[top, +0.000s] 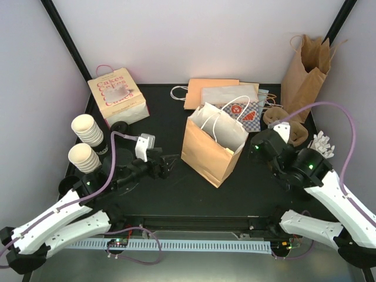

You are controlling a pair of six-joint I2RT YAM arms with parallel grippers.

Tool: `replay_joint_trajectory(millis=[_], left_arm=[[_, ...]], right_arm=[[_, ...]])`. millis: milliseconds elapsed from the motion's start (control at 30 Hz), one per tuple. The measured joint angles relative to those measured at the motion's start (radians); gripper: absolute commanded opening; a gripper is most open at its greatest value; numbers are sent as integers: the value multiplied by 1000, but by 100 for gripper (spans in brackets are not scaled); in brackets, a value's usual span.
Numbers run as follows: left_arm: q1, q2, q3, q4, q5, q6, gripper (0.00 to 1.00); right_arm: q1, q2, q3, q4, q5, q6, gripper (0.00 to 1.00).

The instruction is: Pack the takeout coffee

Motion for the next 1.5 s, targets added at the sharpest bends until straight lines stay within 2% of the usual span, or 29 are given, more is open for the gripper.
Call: replay_joint_trajectory(millis=[167, 267, 367, 533, 633, 900, 1067, 1500], left_arm=[[211, 25, 7, -91, 133, 91, 99], [327, 32, 6, -131, 207, 151, 99], [367, 14, 6, -159, 243, 214, 99], [382, -3, 9, -200, 256, 304, 99], [383, -5, 13, -218, 249, 348, 99], [383, -33, 10, -222, 230, 389, 99], [383, -42, 0, -222, 222, 395, 99], [383, -39, -12, -220, 223, 396, 99]], right_arm=[[-65, 12, 2, -119, 43, 137, 69], [-169, 2, 11, -175, 47, 186, 57], [-344, 3, 14, -200, 39, 192, 53], [-540, 58, 43, -214, 34, 169, 51], [-594, 118, 63, -203, 34, 151, 46], [-664, 298, 134, -192, 48, 144, 46], [-702, 320, 132, -152, 35, 135, 41], [-792, 359, 45, -34, -6, 92, 38]])
